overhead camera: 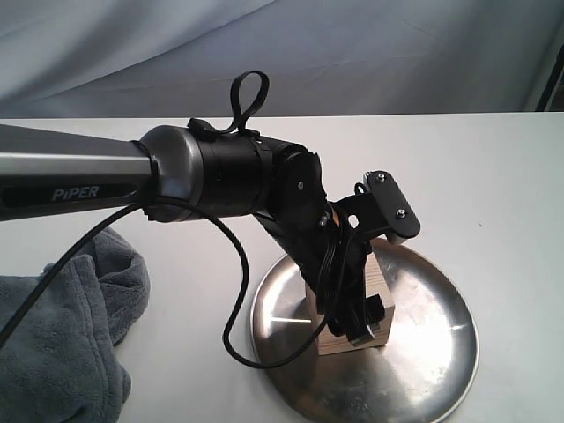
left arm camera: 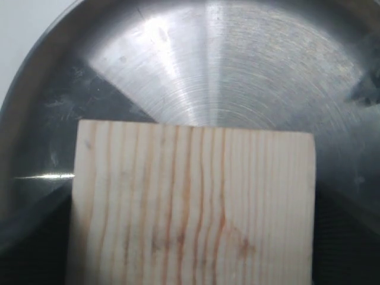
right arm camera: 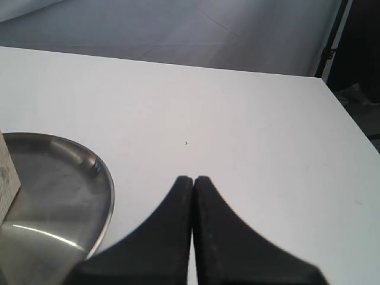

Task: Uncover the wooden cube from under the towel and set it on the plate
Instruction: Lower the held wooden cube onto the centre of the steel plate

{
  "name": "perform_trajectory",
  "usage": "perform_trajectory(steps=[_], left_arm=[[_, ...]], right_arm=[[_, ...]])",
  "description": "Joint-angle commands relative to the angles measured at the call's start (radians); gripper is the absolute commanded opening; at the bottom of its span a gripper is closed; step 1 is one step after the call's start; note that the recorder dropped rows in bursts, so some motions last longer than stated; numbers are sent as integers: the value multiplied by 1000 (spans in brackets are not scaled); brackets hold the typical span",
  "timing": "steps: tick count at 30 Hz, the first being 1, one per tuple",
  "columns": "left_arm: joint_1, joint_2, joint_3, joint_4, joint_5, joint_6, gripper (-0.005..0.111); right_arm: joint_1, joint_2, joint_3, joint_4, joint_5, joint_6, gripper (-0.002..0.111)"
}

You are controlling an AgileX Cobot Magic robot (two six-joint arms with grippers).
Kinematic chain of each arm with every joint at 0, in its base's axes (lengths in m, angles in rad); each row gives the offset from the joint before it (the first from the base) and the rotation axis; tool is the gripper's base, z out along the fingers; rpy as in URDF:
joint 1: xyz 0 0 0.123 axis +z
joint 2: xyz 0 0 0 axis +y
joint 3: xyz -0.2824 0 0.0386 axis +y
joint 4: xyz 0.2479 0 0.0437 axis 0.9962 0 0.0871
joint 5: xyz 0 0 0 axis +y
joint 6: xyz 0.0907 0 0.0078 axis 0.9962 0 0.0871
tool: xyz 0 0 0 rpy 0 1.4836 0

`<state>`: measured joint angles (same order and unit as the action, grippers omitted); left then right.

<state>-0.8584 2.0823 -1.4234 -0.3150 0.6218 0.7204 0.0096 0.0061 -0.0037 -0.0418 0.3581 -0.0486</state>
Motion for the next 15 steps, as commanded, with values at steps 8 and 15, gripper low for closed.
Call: perform_trajectory(steps=[8, 15], left_arm=[[-1, -1, -12, -3, -22, 10, 3], [-1, -1, -12, -20, -20, -42, 86]], right_arm=[[2, -6, 4, 5, -9, -3, 0], [2, -6, 4, 5, -9, -3, 0]])
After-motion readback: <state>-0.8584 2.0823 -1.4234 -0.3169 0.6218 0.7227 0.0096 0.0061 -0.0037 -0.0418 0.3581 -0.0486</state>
